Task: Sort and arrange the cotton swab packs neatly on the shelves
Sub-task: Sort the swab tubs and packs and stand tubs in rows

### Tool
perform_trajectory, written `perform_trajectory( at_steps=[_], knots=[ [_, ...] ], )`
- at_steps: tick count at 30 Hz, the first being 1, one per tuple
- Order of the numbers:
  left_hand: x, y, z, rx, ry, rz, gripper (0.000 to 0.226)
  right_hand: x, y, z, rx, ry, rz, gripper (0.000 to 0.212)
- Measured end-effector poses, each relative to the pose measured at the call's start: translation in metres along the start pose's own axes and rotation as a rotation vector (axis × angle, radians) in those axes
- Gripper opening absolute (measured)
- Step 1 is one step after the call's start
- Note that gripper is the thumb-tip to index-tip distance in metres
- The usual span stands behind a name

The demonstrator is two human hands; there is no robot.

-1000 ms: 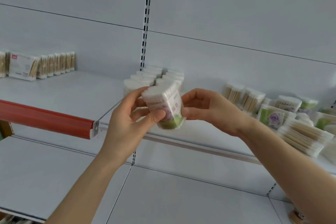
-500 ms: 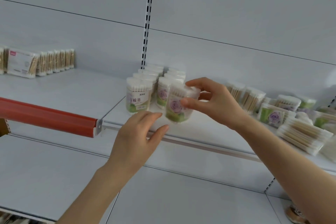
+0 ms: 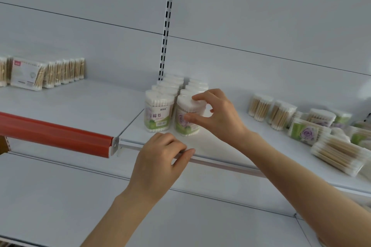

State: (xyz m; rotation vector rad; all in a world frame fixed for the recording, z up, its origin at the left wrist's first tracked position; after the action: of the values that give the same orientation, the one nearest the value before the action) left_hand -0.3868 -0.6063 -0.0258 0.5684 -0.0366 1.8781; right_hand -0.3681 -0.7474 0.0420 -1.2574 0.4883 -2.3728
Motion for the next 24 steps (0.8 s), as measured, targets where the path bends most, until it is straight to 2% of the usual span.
perform_trajectory(
  at_steps=[14,19,21,24],
  knots=[
    [0.0,0.001,0.0,-0.056,0.005,0.002,0.035,0.0,-0.001,-0.001,-0.038,-0.011,-0.058,0.052],
    [0.002,0.0,0.003,-0.08,-0.013,0.029,0.036,0.019,-0.001,0.007,-0.086,0.104,0.078,0.031],
    [0.004,0.0,0.007,-0.08,0.005,0.055,0.035,0.028,0.011,0.022,-0.184,0.135,0.176,0.029],
    [0.005,0.005,0.011,-0.125,0.03,0.131,0.031,0.023,0.047,0.053,-0.477,0.054,0.433,0.044]
  ],
)
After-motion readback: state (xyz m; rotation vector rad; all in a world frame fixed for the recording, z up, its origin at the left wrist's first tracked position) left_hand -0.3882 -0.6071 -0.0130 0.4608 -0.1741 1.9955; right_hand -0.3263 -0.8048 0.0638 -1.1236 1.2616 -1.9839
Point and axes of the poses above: each hand's wrist, its own z-axis towards the middle knuckle, its own x-axis out of the back of the hand, y = z × x, the point moved 7 cm from there along z, towards the middle knuckle, and after that the axes turned 6 degrees about -x, right-handed, at the moved point
